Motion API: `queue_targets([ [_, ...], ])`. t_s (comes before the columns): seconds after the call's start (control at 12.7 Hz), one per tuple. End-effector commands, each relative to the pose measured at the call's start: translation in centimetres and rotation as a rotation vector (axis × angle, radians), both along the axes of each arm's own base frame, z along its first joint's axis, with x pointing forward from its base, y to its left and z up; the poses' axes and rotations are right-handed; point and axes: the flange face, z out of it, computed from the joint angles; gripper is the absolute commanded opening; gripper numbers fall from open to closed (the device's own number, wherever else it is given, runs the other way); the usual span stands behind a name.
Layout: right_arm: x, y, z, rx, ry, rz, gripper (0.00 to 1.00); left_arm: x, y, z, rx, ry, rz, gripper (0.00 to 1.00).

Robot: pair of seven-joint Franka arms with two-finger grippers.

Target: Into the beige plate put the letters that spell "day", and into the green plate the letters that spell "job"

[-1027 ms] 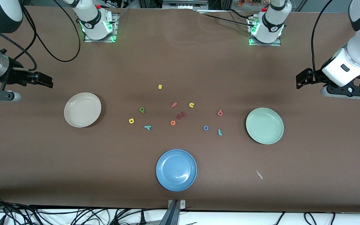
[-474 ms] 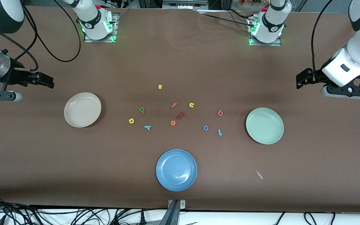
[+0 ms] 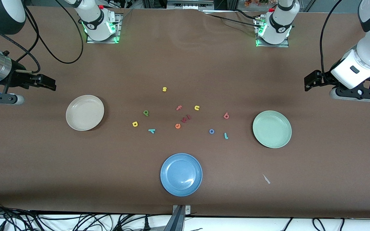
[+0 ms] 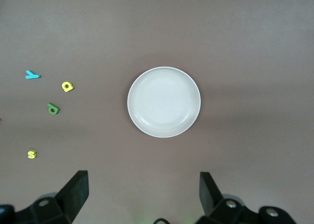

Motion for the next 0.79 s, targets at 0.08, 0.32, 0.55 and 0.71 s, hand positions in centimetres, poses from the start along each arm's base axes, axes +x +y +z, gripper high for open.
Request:
queue_targets([
  [0.08, 0.3, 0.2, 0.4, -0.003, -0.01, 0.004, 1.0, -0.1, 0.1, 0.5, 0.008, -0.003, -0.02, 1.0],
  [0.32, 0.5, 0.6, -0.1, -0.007, -0.001, 0.013, 1.0, -0.1, 0.1, 0.4, 0.008, -0.002, -0.02, 1.0],
  [0.55, 2.1, 1.4, -4.4, -0.014, 0.065, 0.027, 1.0, -0.1, 0.1, 0.4, 0.008, -0.002, -0.02, 1.0],
  [0.71, 2.5, 2.6, -6.3, -0.012, 0.094, 0.045, 1.0, -0.1, 0.2, 0.4, 0.008, -0.002, -0.019, 1.0],
])
